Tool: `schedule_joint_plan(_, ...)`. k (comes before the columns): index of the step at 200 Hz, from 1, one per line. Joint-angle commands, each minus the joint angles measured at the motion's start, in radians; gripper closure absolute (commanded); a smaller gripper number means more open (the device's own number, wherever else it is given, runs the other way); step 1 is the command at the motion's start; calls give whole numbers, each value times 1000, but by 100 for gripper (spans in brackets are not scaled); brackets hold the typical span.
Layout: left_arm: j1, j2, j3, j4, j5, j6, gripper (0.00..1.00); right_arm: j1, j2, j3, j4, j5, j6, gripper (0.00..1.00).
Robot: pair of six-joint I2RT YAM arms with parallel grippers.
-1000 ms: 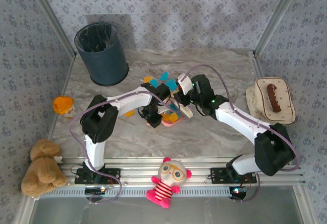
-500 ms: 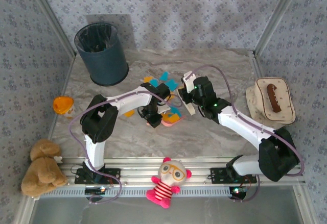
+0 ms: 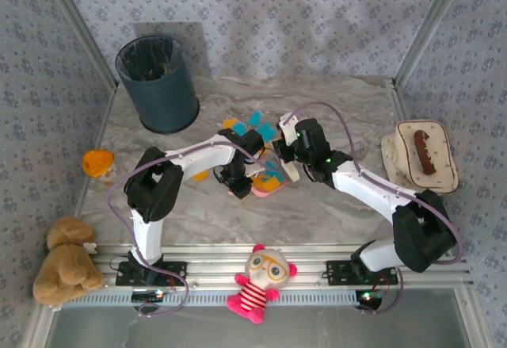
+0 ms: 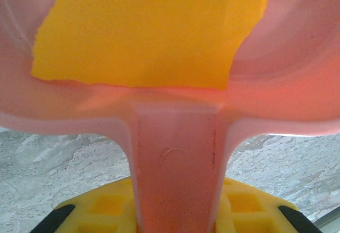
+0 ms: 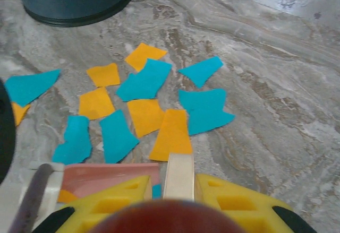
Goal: Sweep away the paper scraps from the table
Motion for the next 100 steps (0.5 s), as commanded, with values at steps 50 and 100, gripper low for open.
schedule_joint_plan(50, -2, -89, -24, 35, 27, 21, 100, -7, -104, -29, 47, 107, 49, 100)
schedule_joint_plan(100, 1, -179, -54, 73, 10, 30, 100, -50, -252, -128, 110, 283, 115, 100)
